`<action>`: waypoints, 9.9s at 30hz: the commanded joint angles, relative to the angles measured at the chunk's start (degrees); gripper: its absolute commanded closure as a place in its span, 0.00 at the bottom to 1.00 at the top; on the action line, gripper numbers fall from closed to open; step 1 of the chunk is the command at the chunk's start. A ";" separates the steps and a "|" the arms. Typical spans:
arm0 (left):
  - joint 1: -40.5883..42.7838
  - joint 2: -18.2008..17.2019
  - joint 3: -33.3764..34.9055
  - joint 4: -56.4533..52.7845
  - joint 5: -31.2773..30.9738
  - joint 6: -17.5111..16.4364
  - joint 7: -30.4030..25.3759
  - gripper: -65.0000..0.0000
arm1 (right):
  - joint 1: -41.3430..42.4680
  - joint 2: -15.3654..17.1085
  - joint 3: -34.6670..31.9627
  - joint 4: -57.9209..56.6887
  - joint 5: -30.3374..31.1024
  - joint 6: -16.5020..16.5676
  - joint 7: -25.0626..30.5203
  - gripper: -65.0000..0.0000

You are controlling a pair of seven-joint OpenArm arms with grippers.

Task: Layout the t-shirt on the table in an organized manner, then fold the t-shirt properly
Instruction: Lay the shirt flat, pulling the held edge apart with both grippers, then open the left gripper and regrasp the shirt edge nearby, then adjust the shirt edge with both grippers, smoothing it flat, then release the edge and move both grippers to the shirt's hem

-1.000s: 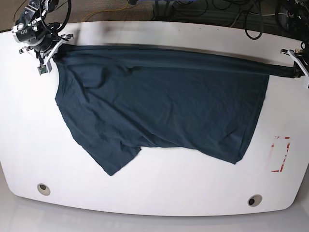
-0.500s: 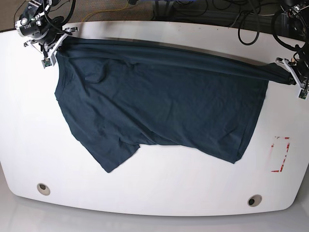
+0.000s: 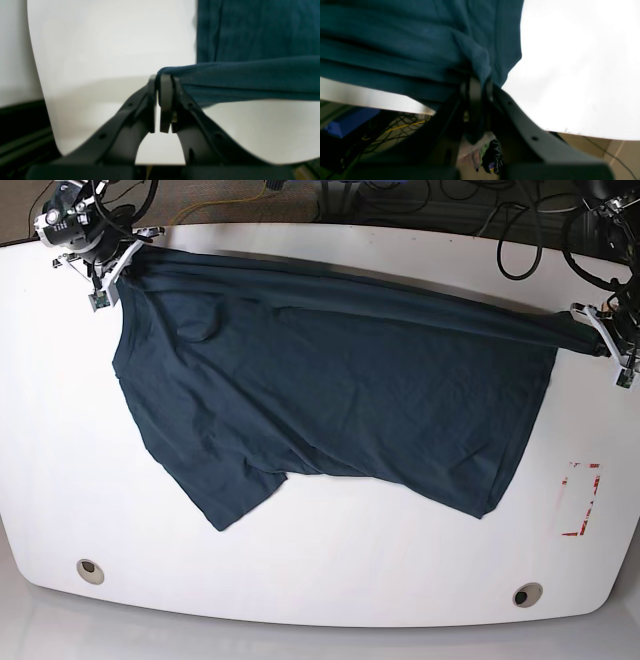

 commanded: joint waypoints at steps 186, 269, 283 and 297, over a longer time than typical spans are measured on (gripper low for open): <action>-9.63 13.62 1.06 -6.86 25.80 0.40 -14.72 1.00 | -1.88 0.51 -11.52 -4.76 13.98 -0.53 0.01 0.90; 7.16 13.97 -1.05 4.66 25.97 0.40 -14.19 0.99 | -1.17 11.68 -11.43 -10.65 9.14 -0.53 -0.08 0.94; 1.18 13.00 -0.96 8.52 25.88 0.40 -9.01 0.84 | -0.91 10.01 -10.91 -2.30 9.23 -0.53 -0.08 0.59; -6.56 12.74 -1.05 10.37 25.80 0.40 -6.99 0.46 | 1.55 9.04 -10.82 1.39 9.23 -0.53 -0.08 0.23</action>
